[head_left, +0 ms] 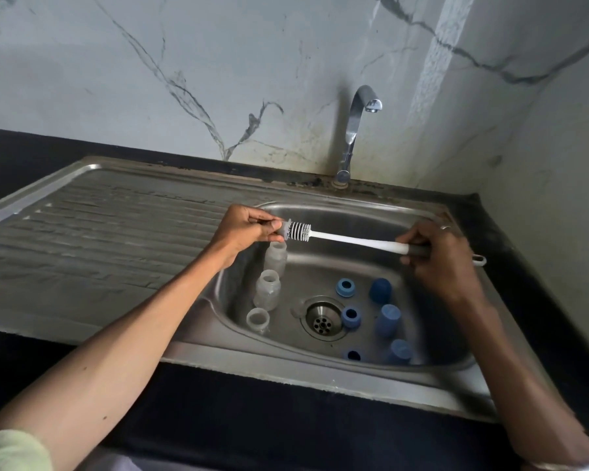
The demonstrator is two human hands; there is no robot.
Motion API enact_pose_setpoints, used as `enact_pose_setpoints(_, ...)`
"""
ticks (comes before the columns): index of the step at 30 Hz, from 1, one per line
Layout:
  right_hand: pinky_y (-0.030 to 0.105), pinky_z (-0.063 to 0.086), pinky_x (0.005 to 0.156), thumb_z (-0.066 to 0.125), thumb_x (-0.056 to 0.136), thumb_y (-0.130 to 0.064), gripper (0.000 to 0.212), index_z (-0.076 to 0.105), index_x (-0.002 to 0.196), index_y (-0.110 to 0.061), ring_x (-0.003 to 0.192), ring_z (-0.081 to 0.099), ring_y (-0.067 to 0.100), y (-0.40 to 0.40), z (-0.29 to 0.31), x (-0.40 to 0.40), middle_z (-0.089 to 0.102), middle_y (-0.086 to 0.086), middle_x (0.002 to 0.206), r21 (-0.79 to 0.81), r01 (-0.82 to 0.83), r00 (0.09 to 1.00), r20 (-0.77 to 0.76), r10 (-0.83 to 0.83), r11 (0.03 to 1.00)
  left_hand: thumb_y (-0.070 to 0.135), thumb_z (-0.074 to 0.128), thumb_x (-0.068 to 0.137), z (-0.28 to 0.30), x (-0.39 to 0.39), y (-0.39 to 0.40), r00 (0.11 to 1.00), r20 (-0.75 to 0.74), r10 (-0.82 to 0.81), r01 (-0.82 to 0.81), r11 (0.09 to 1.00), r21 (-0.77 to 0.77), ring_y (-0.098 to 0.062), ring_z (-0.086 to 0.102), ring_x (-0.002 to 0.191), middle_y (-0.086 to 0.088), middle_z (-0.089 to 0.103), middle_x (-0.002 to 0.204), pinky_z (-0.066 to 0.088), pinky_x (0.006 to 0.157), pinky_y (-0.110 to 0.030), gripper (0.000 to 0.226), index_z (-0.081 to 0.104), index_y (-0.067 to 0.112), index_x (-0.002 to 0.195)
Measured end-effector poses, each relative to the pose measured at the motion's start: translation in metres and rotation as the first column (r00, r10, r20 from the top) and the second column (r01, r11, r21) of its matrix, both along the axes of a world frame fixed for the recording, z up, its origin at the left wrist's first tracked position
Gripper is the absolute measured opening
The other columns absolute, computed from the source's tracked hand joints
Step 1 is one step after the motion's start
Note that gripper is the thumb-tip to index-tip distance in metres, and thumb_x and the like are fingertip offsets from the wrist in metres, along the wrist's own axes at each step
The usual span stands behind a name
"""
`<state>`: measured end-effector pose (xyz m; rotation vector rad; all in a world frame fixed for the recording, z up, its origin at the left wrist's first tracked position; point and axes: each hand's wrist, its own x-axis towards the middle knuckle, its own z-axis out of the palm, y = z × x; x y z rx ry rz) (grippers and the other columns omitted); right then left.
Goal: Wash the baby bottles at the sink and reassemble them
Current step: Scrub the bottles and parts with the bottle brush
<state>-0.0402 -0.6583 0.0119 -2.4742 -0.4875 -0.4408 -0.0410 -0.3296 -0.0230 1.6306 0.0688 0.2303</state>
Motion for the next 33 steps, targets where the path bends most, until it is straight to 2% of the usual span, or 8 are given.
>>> enact_pose_setpoints(5, 0.018, 0.036, 0.075, 0.061, 0.093, -0.009, 0.024, 0.061, 0.110, -0.025, 0.090, 0.053, 0.006, 0.005, 0.000, 0.000, 0.058, -0.008, 0.099, -0.092, -0.085, 0.961, -0.269, 0.057, 0.992, -0.014, 0.068, 0.083, 0.002, 0.001, 0.000, 0.995, 0.082, 0.056, -0.057, 0.998, 0.016, -0.016, 0.074, 0.070, 0.002, 0.076, 0.076, 0.061, 0.065, -0.023, 0.023, 0.069, -0.010, 0.106)
enact_pose_setpoints(8, 0.024, 0.038, 0.075, 0.051, 0.098, -0.013, 0.016, 0.060, 0.098, -0.027, 0.080, 0.053, 0.005, 0.002, 0.003, 0.001, 0.058, -0.007, 0.087, -0.142, -0.172, 0.911, -0.399, 0.103, 0.975, -0.015, 0.067, 0.082, 0.002, 0.004, -0.002, 0.987, 0.153, 0.051, -0.057, 0.998, 0.033, -0.013, 0.074, 0.069, 0.005, 0.076, 0.076, 0.060, 0.064, -0.021, 0.029, 0.067, -0.007, 0.110)
enact_pose_setpoints(13, 0.020, 0.039, 0.054, 0.038, 0.104, -0.021, 0.033, 0.066, 0.087, -0.023, 0.054, 0.046, 0.004, -0.003, 0.011, -0.006, 0.054, -0.005, 0.066, 0.071, -0.252, 0.734, -0.636, 0.238, 0.965, -0.017, 0.067, 0.082, 0.003, 0.001, 0.002, 0.980, 0.191, 0.057, -0.060, 0.998, 0.009, -0.013, 0.074, 0.067, 0.006, 0.076, 0.077, 0.059, 0.064, -0.020, 0.033, 0.065, -0.006, 0.113)
enact_pose_setpoints(15, 0.018, 0.039, 0.058, 0.041, 0.103, -0.020, 0.026, 0.067, 0.098, -0.020, 0.059, 0.048, 0.003, 0.004, 0.012, -0.009, 0.056, -0.006, 0.072, 0.019, -0.253, 0.765, -0.608, 0.211, 0.967, -0.018, 0.066, 0.081, 0.004, -0.001, 0.005, 0.981, 0.181, 0.067, -0.066, 0.998, -0.011, -0.014, 0.074, 0.069, 0.004, 0.077, 0.079, 0.060, 0.065, -0.021, 0.033, 0.065, -0.006, 0.112)
enact_pose_setpoints(18, 0.019, 0.036, 0.083, 0.057, 0.096, -0.015, 0.026, 0.062, 0.122, -0.017, 0.093, 0.055, 0.007, 0.014, 0.009, -0.008, 0.062, -0.007, 0.104, -0.174, -0.130, 0.910, -0.412, 0.048, 0.976, -0.021, 0.065, 0.081, 0.007, -0.001, 0.007, 0.986, 0.156, 0.061, -0.056, 0.998, -0.034, -0.017, 0.074, 0.069, -0.015, 0.075, 0.090, 0.062, 0.065, -0.026, 0.032, 0.064, -0.012, 0.111)
enact_pose_setpoints(20, 0.022, 0.035, 0.091, 0.063, 0.092, -0.012, 0.037, 0.060, 0.128, -0.018, 0.107, 0.055, 0.012, 0.016, 0.006, -0.010, 0.063, 0.001, 0.121, -0.120, -0.008, 0.942, -0.333, -0.033, 0.993, -0.020, 0.065, 0.082, 0.007, -0.001, 0.006, 0.991, 0.127, 0.041, -0.036, 0.999, -0.037, -0.018, 0.074, 0.065, -0.013, 0.075, 0.088, 0.062, 0.065, -0.026, 0.030, 0.063, -0.014, 0.111)
enact_pose_setpoints(27, 0.029, 0.051, 0.092, 0.076, 0.078, 0.002, 0.035, 0.073, 0.109, -0.014, 0.098, 0.067, 0.015, 0.005, 0.013, -0.015, 0.073, 0.006, 0.106, 0.129, 0.102, 0.989, 0.097, -0.115, 0.986, -0.011, 0.067, 0.086, 0.007, -0.002, -0.003, 1.000, -0.017, -0.007, 0.005, 0.996, -0.088, -0.019, 0.074, 0.064, -0.006, 0.076, 0.077, 0.062, 0.068, -0.024, 0.014, 0.071, 0.002, 0.084)
enact_pose_setpoints(33, 0.024, 0.045, 0.090, 0.072, 0.084, -0.006, 0.034, 0.068, 0.117, -0.013, 0.098, 0.058, 0.009, 0.003, 0.015, -0.015, 0.069, 0.007, 0.115, 0.057, 0.117, 0.989, -0.095, -0.111, 0.992, -0.012, 0.064, 0.087, 0.009, 0.002, -0.013, 0.996, 0.017, 0.084, -0.075, 0.951, -0.299, -0.019, 0.073, 0.061, -0.006, 0.074, 0.070, 0.061, 0.068, -0.022, 0.010, 0.068, -0.003, 0.085)
